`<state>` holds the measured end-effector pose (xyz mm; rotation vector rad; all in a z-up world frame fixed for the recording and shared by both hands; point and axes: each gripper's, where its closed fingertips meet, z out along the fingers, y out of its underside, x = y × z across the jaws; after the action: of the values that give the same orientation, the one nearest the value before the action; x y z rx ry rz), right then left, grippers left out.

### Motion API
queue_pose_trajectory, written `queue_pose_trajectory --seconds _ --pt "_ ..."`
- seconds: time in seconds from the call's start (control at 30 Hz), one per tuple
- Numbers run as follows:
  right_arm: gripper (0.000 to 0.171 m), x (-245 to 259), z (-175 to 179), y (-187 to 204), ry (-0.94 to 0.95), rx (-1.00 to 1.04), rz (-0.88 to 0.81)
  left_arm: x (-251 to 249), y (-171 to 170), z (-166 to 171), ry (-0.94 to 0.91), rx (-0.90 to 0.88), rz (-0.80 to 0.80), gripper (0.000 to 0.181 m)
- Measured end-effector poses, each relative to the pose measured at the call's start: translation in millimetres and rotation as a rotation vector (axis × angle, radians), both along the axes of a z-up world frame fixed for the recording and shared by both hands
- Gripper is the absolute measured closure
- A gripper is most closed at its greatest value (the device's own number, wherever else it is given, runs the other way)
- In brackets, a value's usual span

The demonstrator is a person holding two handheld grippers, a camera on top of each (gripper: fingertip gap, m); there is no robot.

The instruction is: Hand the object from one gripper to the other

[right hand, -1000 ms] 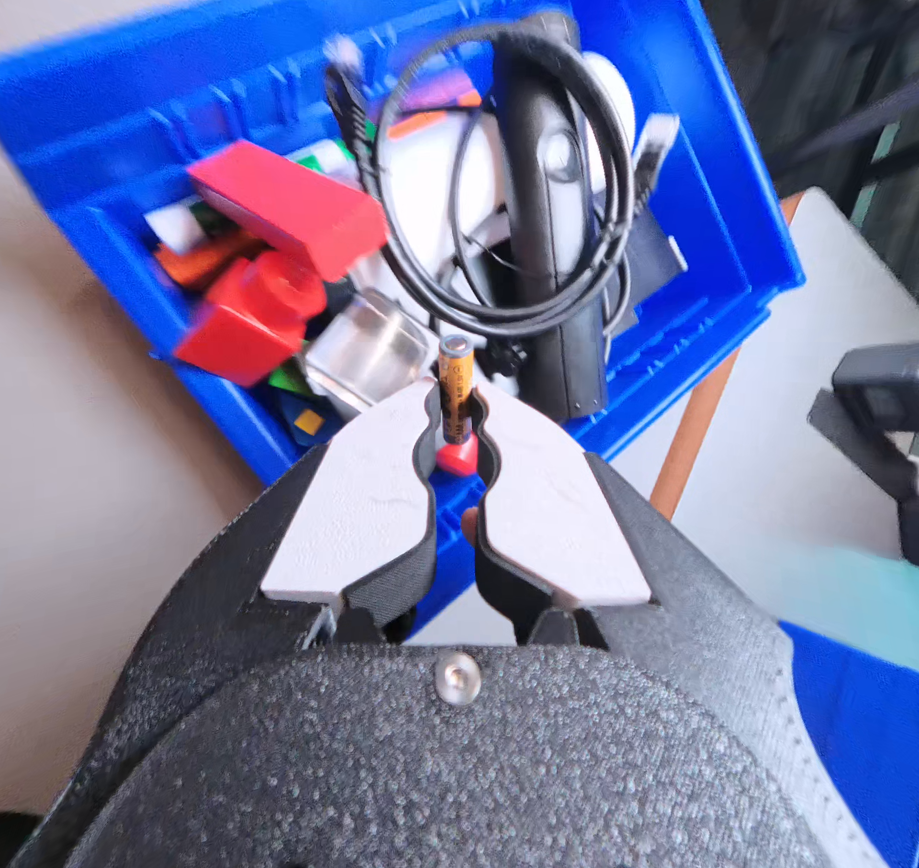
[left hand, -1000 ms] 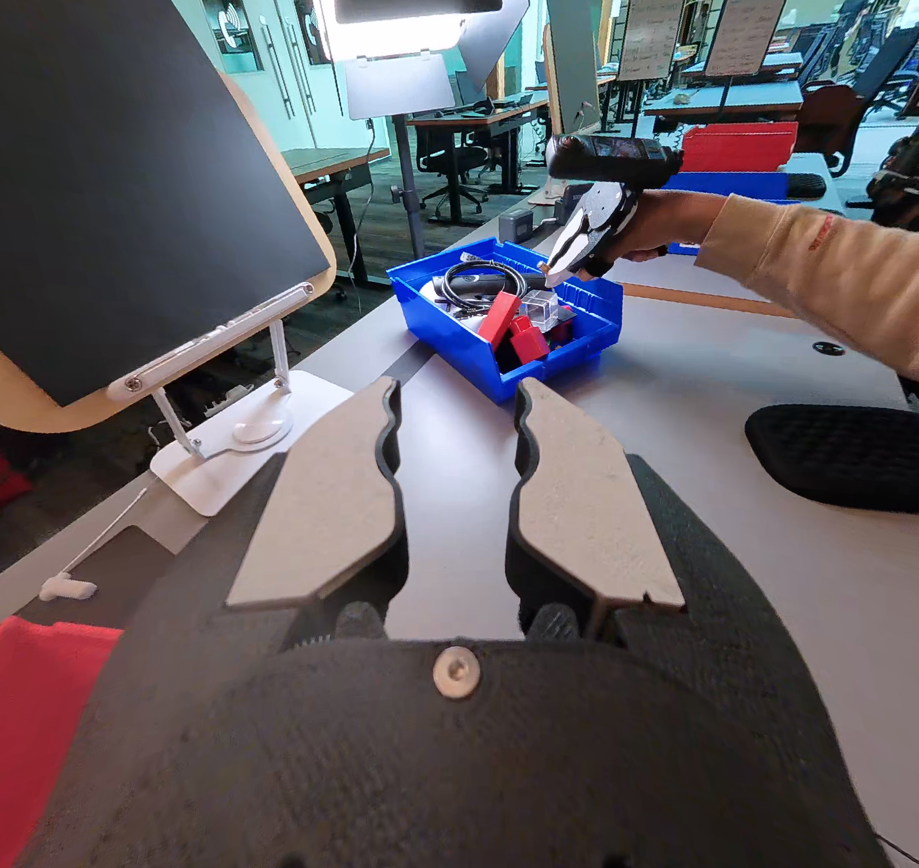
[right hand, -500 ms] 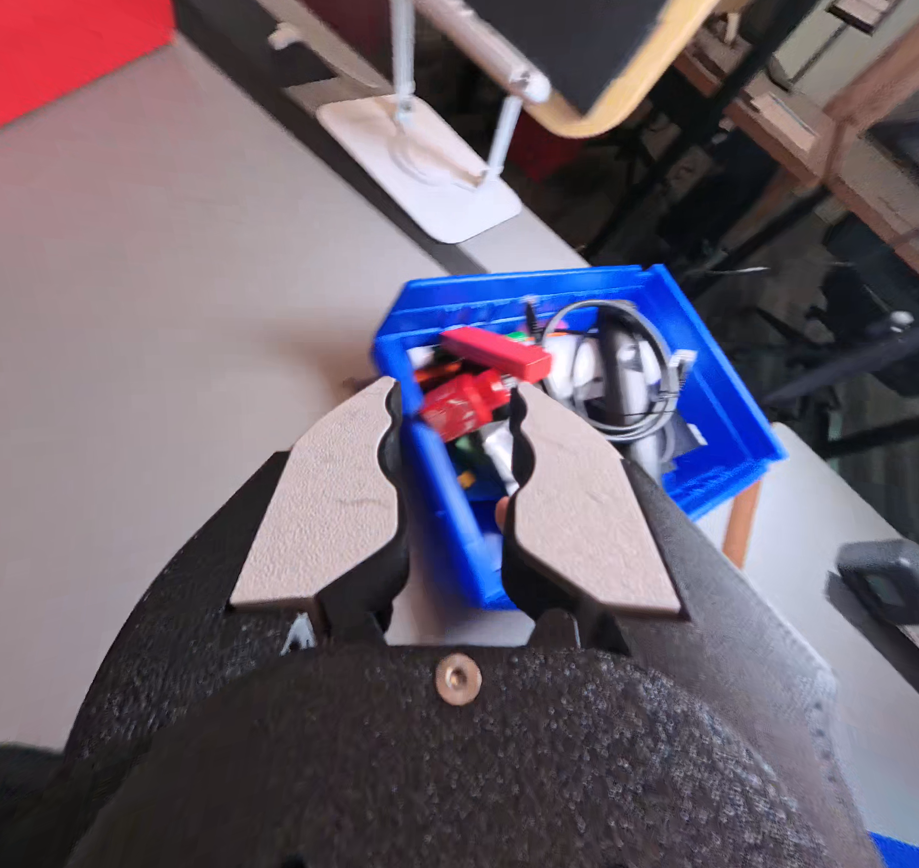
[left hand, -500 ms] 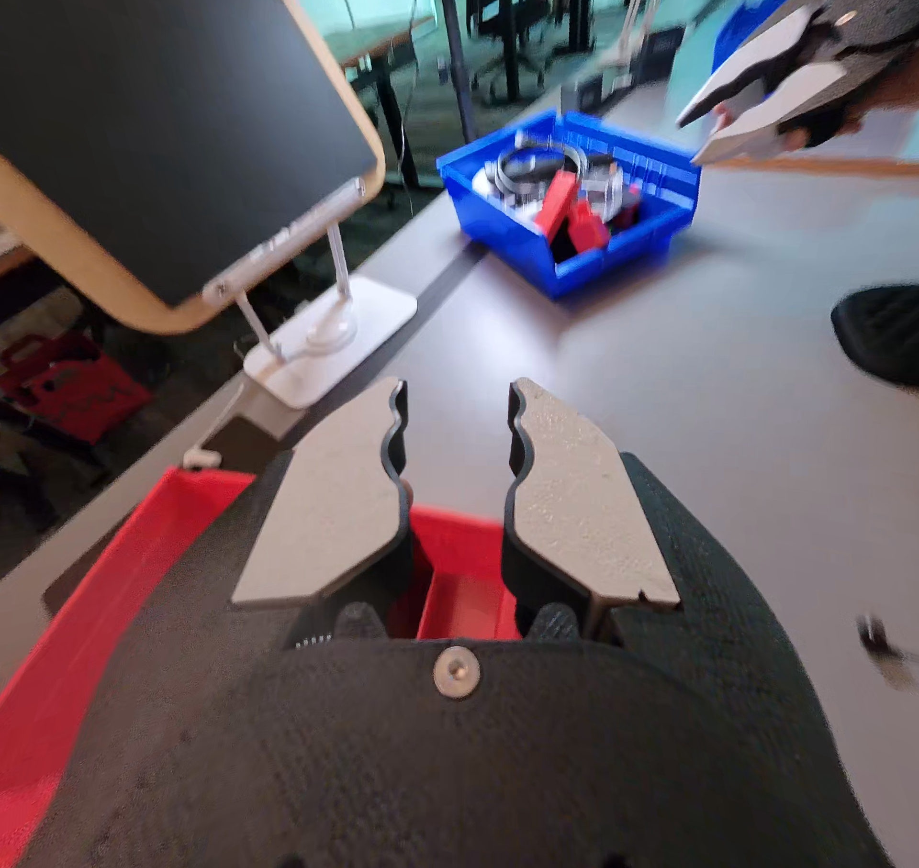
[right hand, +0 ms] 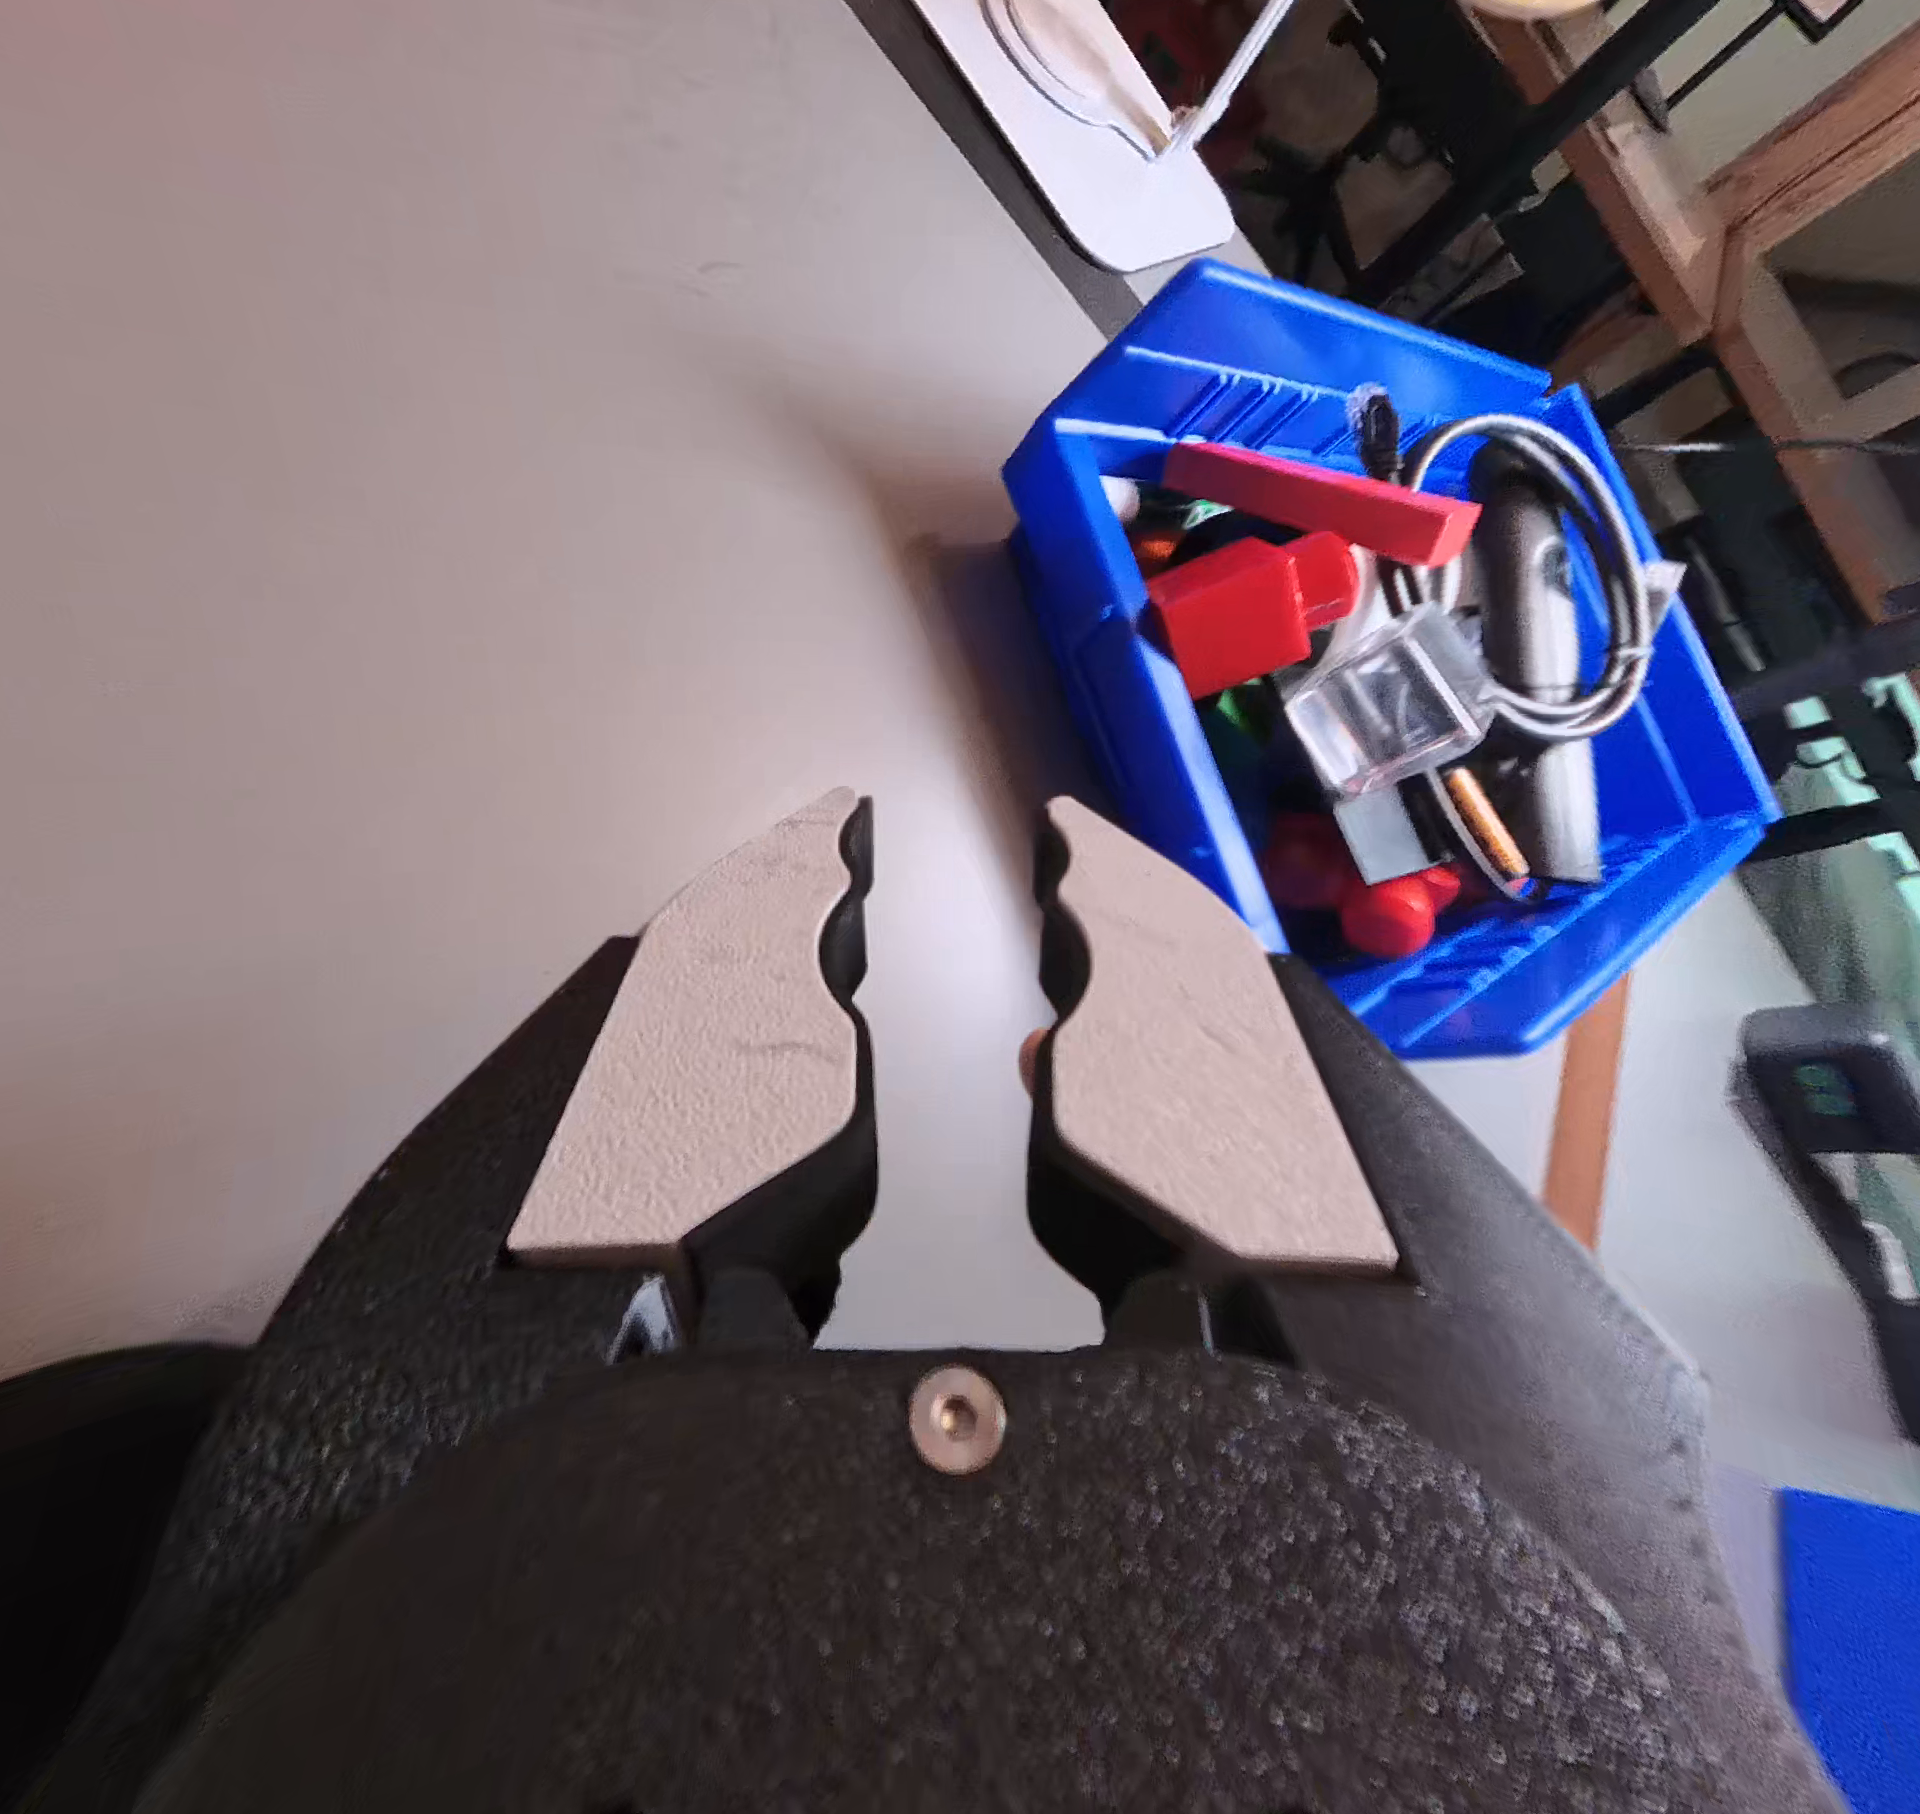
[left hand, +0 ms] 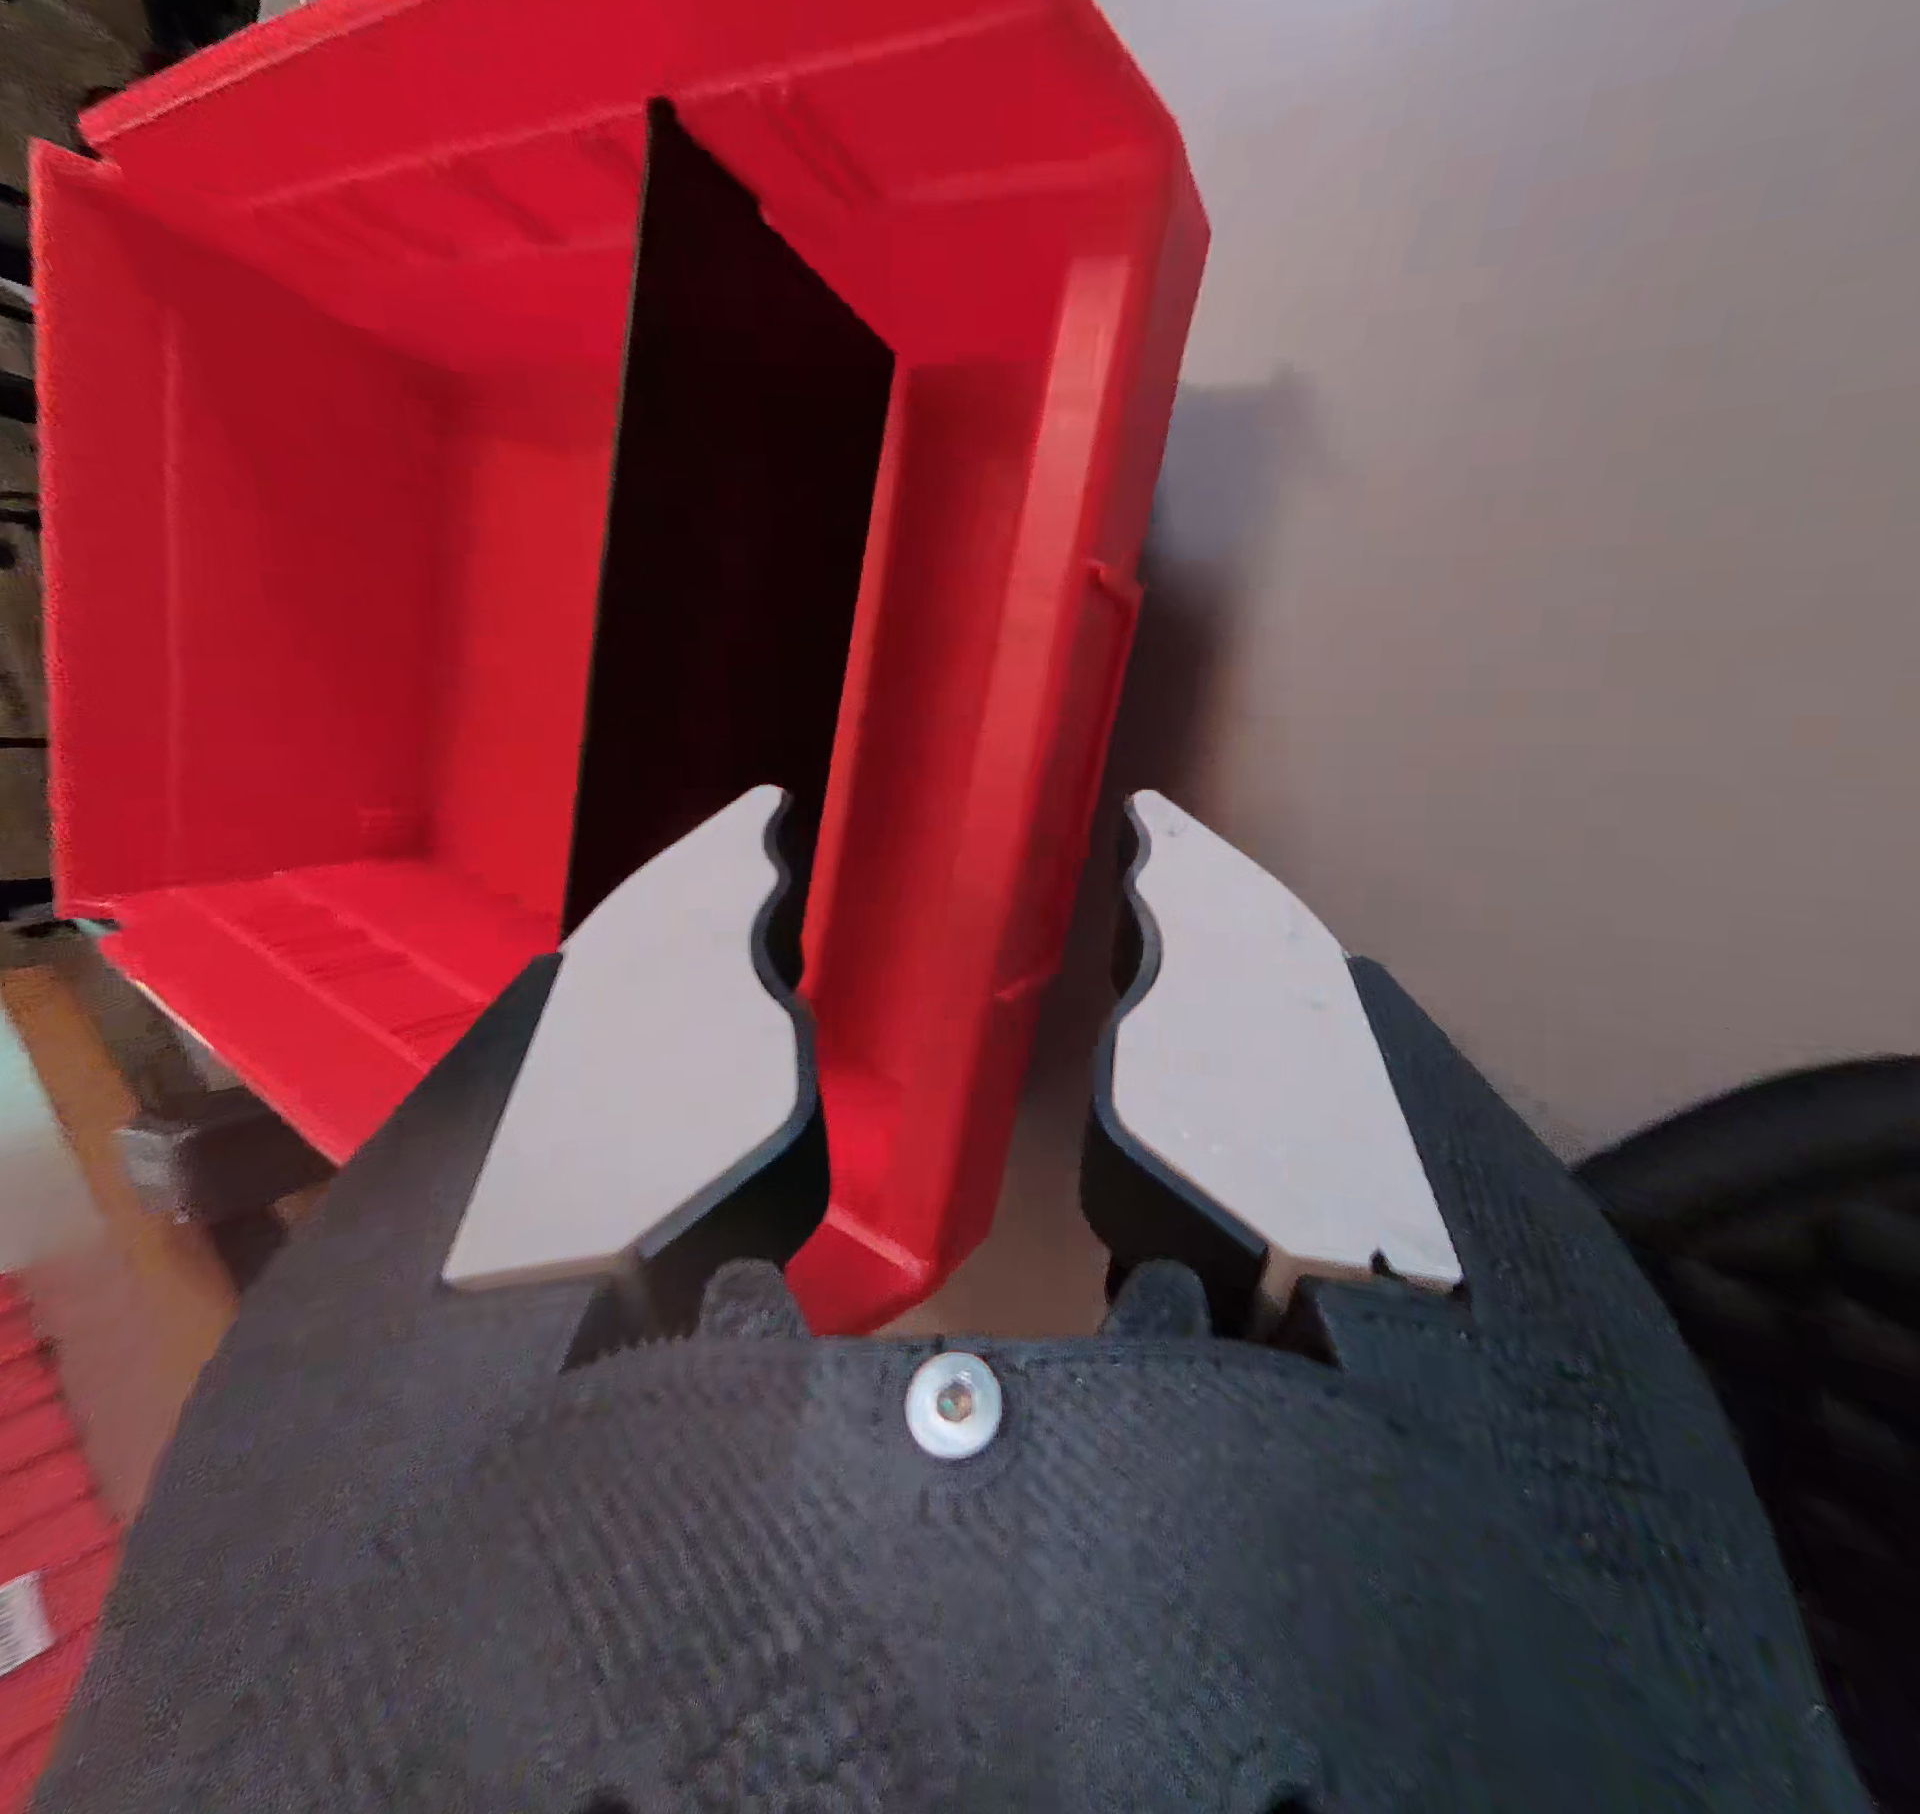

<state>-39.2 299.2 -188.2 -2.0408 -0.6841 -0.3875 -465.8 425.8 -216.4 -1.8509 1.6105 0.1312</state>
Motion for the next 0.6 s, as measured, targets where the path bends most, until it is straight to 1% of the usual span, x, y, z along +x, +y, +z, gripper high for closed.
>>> queue_pose_trajectory --seconds 0.03,0.1,0.13,0.2,0.23,0.3,0.37,0.43,0.53,0.6 --pt "0.140 1 2 6 -0.033 -0.018 0.005 1 4 -5 0.033 0.022 0.000 0.124" --pt "0.132 6 2 19 -0.113 -0.072 -0.001 1 9 -19 0.103 0.005 -0.001 0.123" --pt "0.131 9 1 26 -0.155 -0.086 -0.002 2 11 -27 0.126 -0.017 -0.004 0.125" --pt "0.126 17 -7 37 -0.212 -0.161 -0.018 3 14 -39 0.172 -0.037 -0.030 0.137" --pt "0.124 20 -11 43 -0.231 -0.188 -0.021 4 14 -43 0.195 -0.040 -0.055 0.147" --pt "0.123 26 -20 51 -0.259 -0.241 -0.029 9 12 -42 0.218 -0.003 -0.112 0.150" --pt "0.123 32 -29 57 -0.267 -0.285 -0.036 13 1 -30 0.202 -0.022 -0.155 0.151" --pt "0.123 37 -38 61 -0.278 -0.323 -0.038 18 -12 -7 0.155 -0.036 -0.213 0.151" --pt "0.124 45 -51 68 -0.294 -0.369 -0.048 31 -24 30 0.066 0.004 -0.273 0.151" --pt "0.138 48 -54 73 -0.332 -0.376 -0.042 40 -27 37 0.035 0.004 -0.286 0.150"
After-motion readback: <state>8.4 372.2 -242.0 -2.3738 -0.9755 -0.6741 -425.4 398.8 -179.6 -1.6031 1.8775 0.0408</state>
